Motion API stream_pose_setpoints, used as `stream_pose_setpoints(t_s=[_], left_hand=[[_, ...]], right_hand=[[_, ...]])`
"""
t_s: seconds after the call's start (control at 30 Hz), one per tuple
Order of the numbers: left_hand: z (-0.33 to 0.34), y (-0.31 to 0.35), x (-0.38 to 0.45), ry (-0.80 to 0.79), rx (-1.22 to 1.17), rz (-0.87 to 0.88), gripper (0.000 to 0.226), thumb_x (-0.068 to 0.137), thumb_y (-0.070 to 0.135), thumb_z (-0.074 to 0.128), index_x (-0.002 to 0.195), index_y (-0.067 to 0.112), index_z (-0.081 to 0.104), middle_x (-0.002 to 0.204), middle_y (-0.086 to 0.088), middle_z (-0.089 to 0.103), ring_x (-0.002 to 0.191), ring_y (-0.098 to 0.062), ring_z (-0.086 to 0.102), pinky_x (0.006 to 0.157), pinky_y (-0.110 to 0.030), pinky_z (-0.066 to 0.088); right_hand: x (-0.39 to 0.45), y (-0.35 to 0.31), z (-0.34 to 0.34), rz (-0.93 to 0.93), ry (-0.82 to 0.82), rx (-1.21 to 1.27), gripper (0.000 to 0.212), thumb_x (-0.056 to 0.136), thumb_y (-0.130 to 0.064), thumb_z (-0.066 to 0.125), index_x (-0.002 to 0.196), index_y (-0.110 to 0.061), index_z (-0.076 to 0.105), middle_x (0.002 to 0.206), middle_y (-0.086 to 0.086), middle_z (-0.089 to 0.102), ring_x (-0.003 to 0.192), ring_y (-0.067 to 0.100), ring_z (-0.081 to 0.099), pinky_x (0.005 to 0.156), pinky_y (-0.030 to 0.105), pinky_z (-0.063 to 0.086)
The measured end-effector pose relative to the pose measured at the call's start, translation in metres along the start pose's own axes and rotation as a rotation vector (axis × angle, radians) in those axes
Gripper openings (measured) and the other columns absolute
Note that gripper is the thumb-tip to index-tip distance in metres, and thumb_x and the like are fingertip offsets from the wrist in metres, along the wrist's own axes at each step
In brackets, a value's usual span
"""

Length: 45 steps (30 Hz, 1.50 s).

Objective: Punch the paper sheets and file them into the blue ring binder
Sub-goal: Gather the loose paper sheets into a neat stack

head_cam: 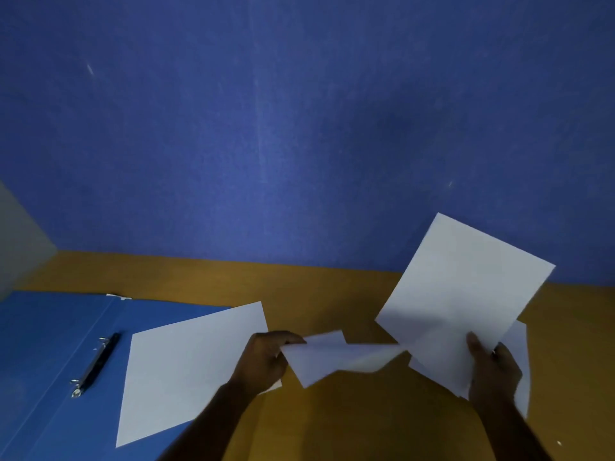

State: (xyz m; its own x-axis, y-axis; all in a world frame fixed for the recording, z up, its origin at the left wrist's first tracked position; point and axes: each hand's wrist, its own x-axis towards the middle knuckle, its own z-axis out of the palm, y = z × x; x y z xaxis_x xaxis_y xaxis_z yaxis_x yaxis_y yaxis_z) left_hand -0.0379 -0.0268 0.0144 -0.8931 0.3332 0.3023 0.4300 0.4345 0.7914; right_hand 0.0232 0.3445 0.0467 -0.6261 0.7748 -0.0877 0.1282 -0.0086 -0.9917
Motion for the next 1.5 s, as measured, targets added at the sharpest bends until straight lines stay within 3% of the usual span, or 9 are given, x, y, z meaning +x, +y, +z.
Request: stream_pose_setpoints(t_s=[0.13,0.23,0.43,0.57,0.8,1.0,1.17,1.33,1.5], left_hand=[[-0.014,0.033,0.009,0.164,-0.382,-0.323,0.015,0.086,0.011,0.072,0.095,0.021,0.076,0.092,0.01,0.078,0.085,-0.013,0.074,0.076,-0.032,0.059],[-0.017,0.047,0.016,0.212,-0.585,-0.453,0.024,0.087,0.021,0.068,0.109,0.012,0.072,0.102,-0.002,0.077,0.092,-0.02,0.073,0.081,-0.036,0.059],[-0.007,0.04,0.017,0.323,-0.672,-0.601,0.036,0.087,0.027,0.07,0.12,0.015,0.066,0.111,-0.004,0.074,0.1,-0.025,0.07,0.091,-0.046,0.056],[0.001,0.035,0.012,0.37,-0.656,-0.611,0.038,0.085,0.021,0.073,0.121,0.017,0.063,0.113,-0.003,0.073,0.101,-0.025,0.07,0.091,-0.052,0.056],[0.011,0.037,0.011,0.422,-0.574,-0.62,0.054,0.076,0.014,0.08,0.116,0.028,0.046,0.121,-0.003,0.064,0.106,-0.027,0.065,0.093,-0.048,0.055],[0.023,0.036,0.009,0.374,-0.586,-0.604,0.088,0.069,0.016,0.086,0.139,0.028,0.033,0.133,-0.004,0.058,0.114,-0.028,0.061,0.097,-0.051,0.053],[0.014,0.016,-0.007,0.241,-0.218,-0.634,0.091,0.067,0.057,0.075,0.142,0.029,0.033,0.12,-0.006,0.065,0.108,-0.025,0.063,0.084,-0.029,0.056],[0.001,-0.041,-0.05,-0.068,0.546,-0.743,0.115,0.063,0.088,0.049,0.152,0.023,0.018,0.16,-0.005,0.021,0.147,-0.032,0.019,0.115,-0.058,0.025],[0.005,-0.052,-0.065,-0.177,0.68,-0.678,0.116,0.063,0.094,0.019,0.155,0.025,0.007,0.165,-0.003,0.004,0.151,-0.032,0.005,0.117,-0.059,0.005]], right_hand=[[-0.008,-0.005,0.011,-0.016,-0.171,-0.043,0.005,0.087,-0.017,0.069,0.092,-0.014,0.068,0.092,0.012,0.067,0.102,0.044,0.06,0.098,0.062,0.045],[-0.019,-0.003,0.025,0.042,-0.353,-0.052,0.012,0.087,-0.013,0.067,0.097,-0.021,0.069,0.1,-0.001,0.07,0.098,0.027,0.062,0.093,0.05,0.046],[-0.045,0.002,0.049,0.047,-0.652,-0.267,0.007,0.088,-0.013,0.067,0.091,-0.013,0.074,0.091,0.011,0.074,0.09,0.027,0.068,0.083,0.049,0.054],[-0.051,0.021,0.056,0.009,-0.792,-0.425,0.025,0.094,-0.001,0.054,0.117,-0.003,0.065,0.116,0.019,0.067,0.109,0.036,0.062,0.097,0.052,0.049],[-0.054,0.024,0.061,0.367,-0.745,-0.21,0.062,0.079,-0.069,0.059,0.11,-0.018,0.072,0.108,0.016,0.072,0.104,0.038,0.067,0.094,0.052,0.052],[-0.065,0.017,0.063,0.098,-0.835,-0.253,0.042,0.079,-0.045,0.073,0.11,-0.016,0.07,0.104,0.005,0.075,0.096,0.025,0.072,0.09,0.05,0.056],[-0.059,0.014,0.053,0.044,-0.689,-0.209,0.015,0.091,-0.014,0.063,0.103,-0.01,0.071,0.096,0.008,0.076,0.091,0.028,0.071,0.076,0.034,0.055],[-0.049,0.019,0.036,-0.001,-0.523,-0.241,0.012,0.09,-0.008,0.064,0.091,-0.02,0.065,0.089,-0.008,0.065,0.085,0.011,0.059,0.084,0.034,0.044],[-0.037,0.036,0.028,0.039,-0.473,-0.269,0.021,0.091,-0.006,0.062,0.112,-0.005,0.065,0.09,-0.009,0.062,0.086,0.017,0.057,0.09,0.039,0.042]])
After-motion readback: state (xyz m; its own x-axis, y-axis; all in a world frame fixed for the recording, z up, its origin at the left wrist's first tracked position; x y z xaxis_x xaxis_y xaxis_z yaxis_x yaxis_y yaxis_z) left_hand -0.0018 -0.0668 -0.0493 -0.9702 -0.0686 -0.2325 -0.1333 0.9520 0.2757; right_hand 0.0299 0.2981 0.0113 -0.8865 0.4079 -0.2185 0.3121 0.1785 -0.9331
